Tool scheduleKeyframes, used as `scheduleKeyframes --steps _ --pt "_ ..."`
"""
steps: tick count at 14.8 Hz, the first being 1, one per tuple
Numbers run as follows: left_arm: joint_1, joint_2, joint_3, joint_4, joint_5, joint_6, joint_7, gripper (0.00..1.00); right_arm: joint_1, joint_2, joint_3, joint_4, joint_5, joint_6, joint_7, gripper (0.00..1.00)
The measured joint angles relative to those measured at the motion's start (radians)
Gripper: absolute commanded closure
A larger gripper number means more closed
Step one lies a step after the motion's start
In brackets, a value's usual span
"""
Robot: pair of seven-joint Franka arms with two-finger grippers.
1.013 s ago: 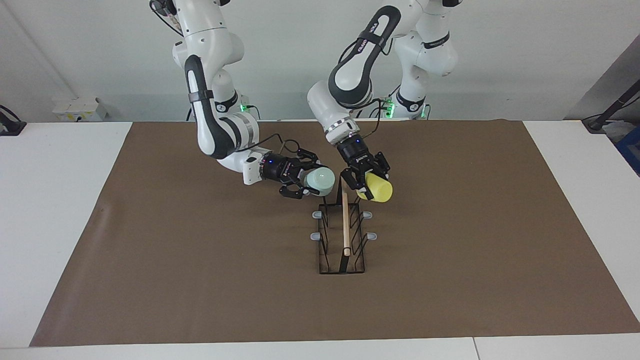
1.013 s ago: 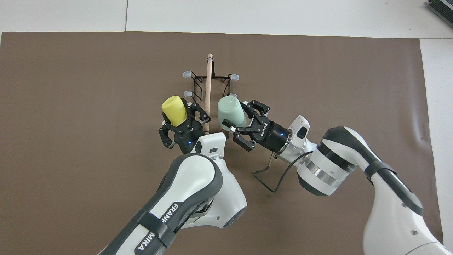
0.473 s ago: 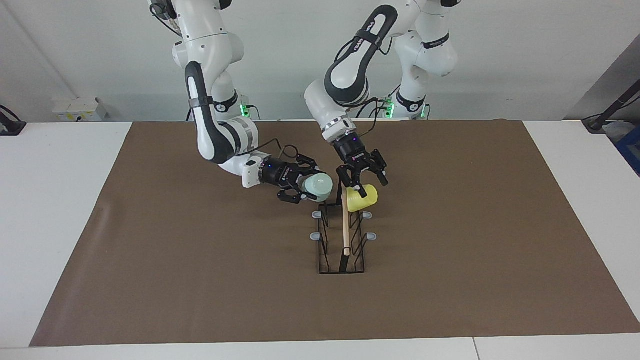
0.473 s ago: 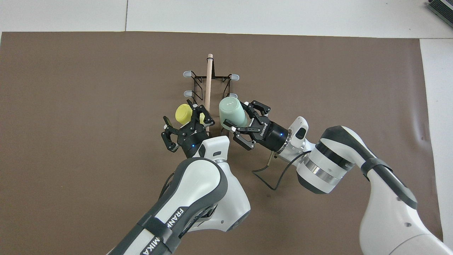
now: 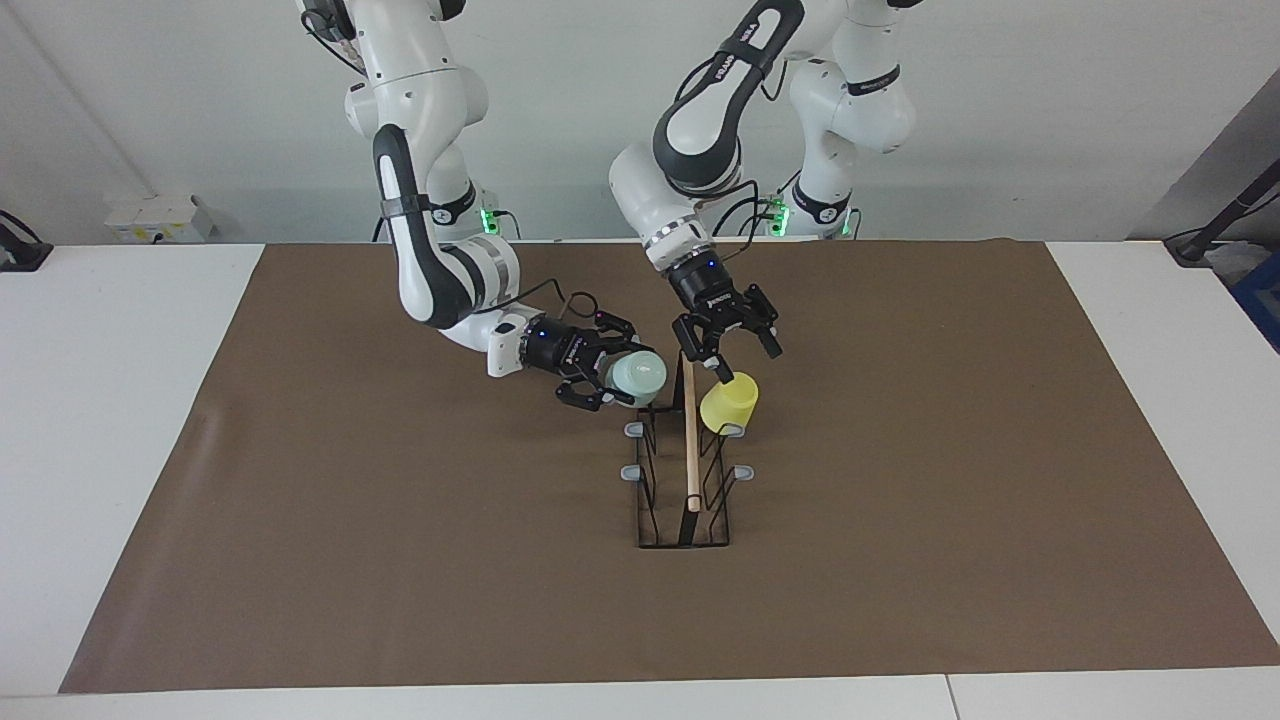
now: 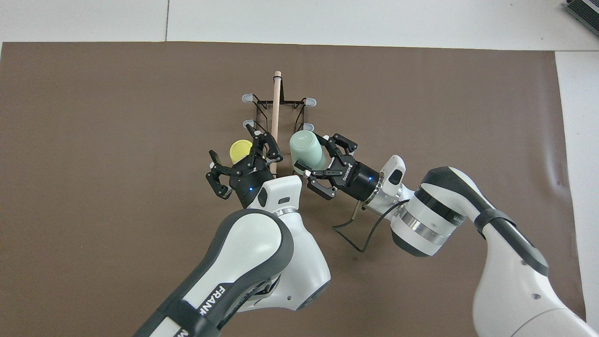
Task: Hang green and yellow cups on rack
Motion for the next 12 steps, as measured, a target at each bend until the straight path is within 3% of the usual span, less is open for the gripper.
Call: scheduleKeyframes --steps 9,12 --pt "0.263 -0.115 0.013 0.012 -0.305 0.334 0.728 0.01 -0.021 0.000 -0.004 0.006 -0.009 0.023 -0.004 0.00" --pt "0.357 -0.140 0.015 0.019 -0.503 0.402 1.043 0.01 -0.086 -0.031 -0.005 0.042 -0.181 0.155 -0.011 0.00"
